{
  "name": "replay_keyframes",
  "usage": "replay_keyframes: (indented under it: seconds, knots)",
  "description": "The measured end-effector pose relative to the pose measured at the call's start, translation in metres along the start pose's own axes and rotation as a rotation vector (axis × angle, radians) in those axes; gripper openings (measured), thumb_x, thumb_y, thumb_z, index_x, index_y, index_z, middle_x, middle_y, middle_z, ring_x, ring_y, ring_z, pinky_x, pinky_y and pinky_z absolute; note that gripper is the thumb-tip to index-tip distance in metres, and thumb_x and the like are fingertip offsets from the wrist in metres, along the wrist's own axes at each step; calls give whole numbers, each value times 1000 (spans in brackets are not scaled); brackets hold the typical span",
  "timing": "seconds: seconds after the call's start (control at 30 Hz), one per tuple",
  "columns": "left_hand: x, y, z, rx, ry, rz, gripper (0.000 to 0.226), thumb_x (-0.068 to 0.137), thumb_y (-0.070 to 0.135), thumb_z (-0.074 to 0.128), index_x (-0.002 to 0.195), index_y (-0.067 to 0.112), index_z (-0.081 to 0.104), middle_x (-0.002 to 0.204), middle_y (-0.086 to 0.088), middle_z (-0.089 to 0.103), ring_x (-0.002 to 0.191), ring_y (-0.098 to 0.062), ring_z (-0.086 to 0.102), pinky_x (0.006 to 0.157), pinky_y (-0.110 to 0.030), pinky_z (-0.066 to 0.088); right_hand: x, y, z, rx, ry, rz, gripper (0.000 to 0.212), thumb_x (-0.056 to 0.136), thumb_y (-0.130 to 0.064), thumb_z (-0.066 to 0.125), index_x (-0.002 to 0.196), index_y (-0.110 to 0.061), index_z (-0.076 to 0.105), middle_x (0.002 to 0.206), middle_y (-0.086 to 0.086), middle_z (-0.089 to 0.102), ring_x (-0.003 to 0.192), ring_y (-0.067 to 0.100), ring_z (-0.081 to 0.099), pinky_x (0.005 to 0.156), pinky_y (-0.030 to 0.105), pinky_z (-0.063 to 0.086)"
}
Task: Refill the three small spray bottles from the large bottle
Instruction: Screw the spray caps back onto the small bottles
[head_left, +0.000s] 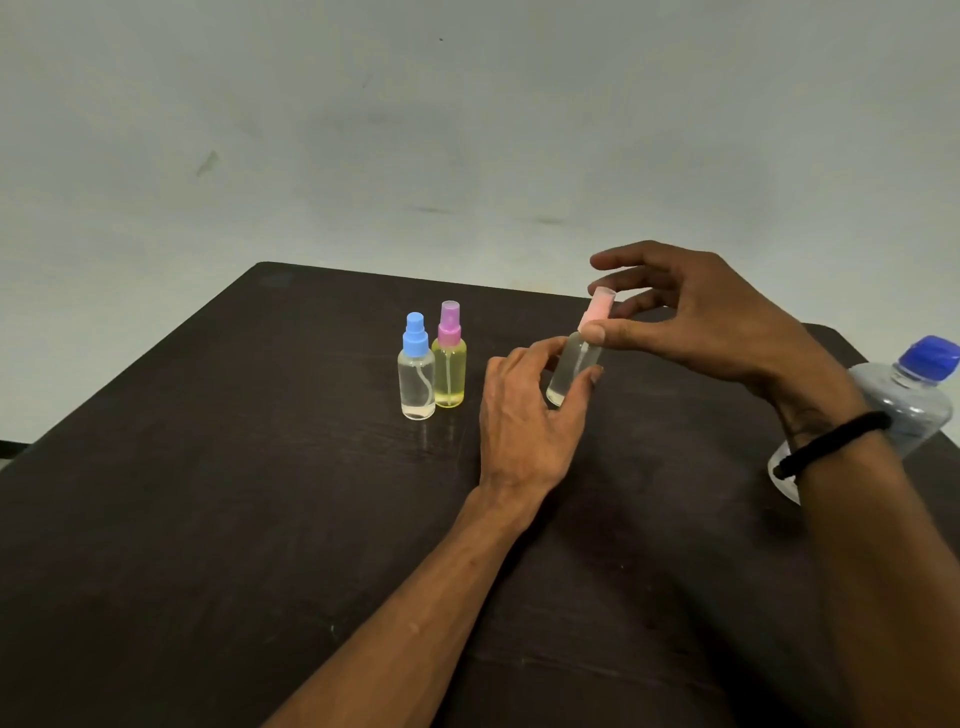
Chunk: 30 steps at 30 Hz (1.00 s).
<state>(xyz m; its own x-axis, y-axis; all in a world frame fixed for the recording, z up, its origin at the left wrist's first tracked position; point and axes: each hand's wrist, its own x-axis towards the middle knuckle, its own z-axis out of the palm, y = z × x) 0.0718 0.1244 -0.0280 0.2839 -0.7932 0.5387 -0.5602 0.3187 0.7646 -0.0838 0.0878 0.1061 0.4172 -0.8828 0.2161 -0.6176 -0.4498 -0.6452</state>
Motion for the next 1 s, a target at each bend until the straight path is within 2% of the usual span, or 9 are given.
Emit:
replay_keyframes:
  seconds: [0.13, 0.23, 0.3, 0.4, 0.47, 0.53, 0.63, 0.77, 1.0]
  knots:
    - [-1, 1, 1, -13, 0, 5, 45, 93, 44, 77, 131, 21, 68, 114, 7, 70, 99, -8, 56, 78, -9, 35, -2, 2, -3, 64, -69, -52, 56, 88, -13, 85, 139, -28, 64, 117, -9, 79, 110, 4, 74, 101, 30, 57]
    - [-1, 0, 1, -15, -12, 8, 46, 93, 44, 77, 132, 21, 67, 115, 6, 70, 100, -8, 55, 78, -9, 35, 0, 4, 0, 39, -53, -71, 44, 89, -9, 84, 129, -23, 71, 108, -7, 81, 107, 4, 74, 97, 25, 58]
    - [-1, 0, 1, -5, -16, 10, 46, 93, 45, 77, 132, 22, 68, 115, 7, 70, 100, -7, 54, 78, -9, 35, 2, 5, 2, 3, -20, -62, 38, 87, -15, 87, 122, -23, 75, 106, -4, 80, 100, 5, 74, 93, 23, 60]
    - [-1, 0, 1, -1, -19, 15, 45, 93, 46, 76, 129, 21, 68, 112, 7, 69, 100, -7, 54, 78, -9, 35, 5, 8, 9, -72, 58, -15, 31, 81, -41, 88, 105, -24, 79, 97, -5, 79, 88, 10, 74, 79, 24, 60]
    - [-1, 0, 1, -7, -12, 14, 42, 93, 46, 76, 126, 22, 69, 107, 9, 68, 96, -5, 52, 76, -9, 35, 7, 8, 16, -119, 79, 15, 44, 74, -61, 84, 100, -26, 78, 93, -8, 77, 84, 9, 72, 74, 27, 55]
    - [-1, 0, 0, -10, 7, 6, 41, 93, 46, 76, 125, 22, 70, 102, 11, 66, 94, -4, 50, 74, -9, 36, 6, 6, 16, -116, 65, 55, 61, 68, -70, 82, 114, -30, 75, 102, -12, 75, 89, 7, 71, 78, 26, 52]
    - [-1, 1, 0, -20, 10, -2, 41, 93, 47, 75, 126, 23, 69, 105, 12, 68, 95, -3, 51, 75, -8, 35, 2, 4, 6, 56, 9, 70, 66, 74, -53, 88, 135, -37, 67, 121, -11, 74, 103, 7, 74, 94, 35, 59]
    - [-1, 2, -1, -41, 18, 3, 40, 94, 45, 75, 127, 24, 69, 107, 12, 69, 94, -4, 52, 75, -6, 34, -1, 9, 1, 226, -8, 33, 47, 92, -9, 81, 134, -28, 70, 117, -2, 79, 112, 8, 74, 99, 40, 62]
    - [-1, 2, -1, -40, 2, 7, 40, 93, 45, 76, 127, 24, 69, 108, 13, 68, 95, -4, 52, 76, -5, 35, 2, 13, 4, 247, 29, 35, 36, 87, -7, 86, 119, -22, 78, 108, 3, 81, 105, 15, 77, 90, 29, 64]
